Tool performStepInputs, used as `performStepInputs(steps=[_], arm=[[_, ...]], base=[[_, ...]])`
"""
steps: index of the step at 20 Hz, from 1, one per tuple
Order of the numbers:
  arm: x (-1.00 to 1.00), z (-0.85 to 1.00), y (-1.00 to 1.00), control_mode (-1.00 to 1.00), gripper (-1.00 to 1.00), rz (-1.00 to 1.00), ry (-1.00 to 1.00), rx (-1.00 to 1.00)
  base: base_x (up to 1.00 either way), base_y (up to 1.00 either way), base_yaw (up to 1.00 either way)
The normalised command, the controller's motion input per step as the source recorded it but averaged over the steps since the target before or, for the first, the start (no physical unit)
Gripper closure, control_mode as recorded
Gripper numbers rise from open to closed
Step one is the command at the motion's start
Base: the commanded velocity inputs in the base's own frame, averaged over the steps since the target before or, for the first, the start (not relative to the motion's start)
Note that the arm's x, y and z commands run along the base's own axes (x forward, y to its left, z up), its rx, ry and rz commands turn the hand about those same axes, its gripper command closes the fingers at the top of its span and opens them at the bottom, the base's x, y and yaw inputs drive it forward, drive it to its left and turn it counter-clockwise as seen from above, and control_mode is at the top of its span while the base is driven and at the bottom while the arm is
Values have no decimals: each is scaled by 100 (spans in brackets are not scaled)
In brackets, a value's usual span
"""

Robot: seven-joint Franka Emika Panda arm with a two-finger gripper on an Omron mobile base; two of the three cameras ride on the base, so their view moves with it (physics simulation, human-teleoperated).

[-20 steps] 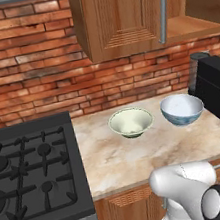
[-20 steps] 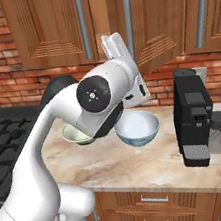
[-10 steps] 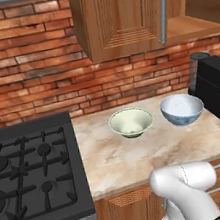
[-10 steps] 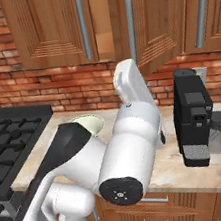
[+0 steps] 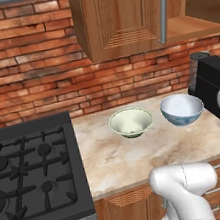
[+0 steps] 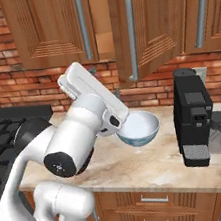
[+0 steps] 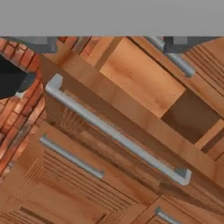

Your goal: Open the cabinet. Pick the bowls from the counter and place them in the cabinet. Then close the cabinet.

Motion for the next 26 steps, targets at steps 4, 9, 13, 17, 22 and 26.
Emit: performStepInputs(steps=[4,9,13,17,22,26], arm=[[39,3,64,-100,-100,-27,0,-35],[51,0,16,-100,-100,-35,1,-31],[45,0,-23,-100,-100,-21,9,-8],[82,0,-2,-100,-100,-11,15,-5],[72,0,-17,-100,-100,-6,9,-5],[41,0,-43,-100,-100,-4,9,0]], base=[[0,0,0],[0,0,0],[0,0,0],[0,0,0],[0,0,0],[0,0,0]])
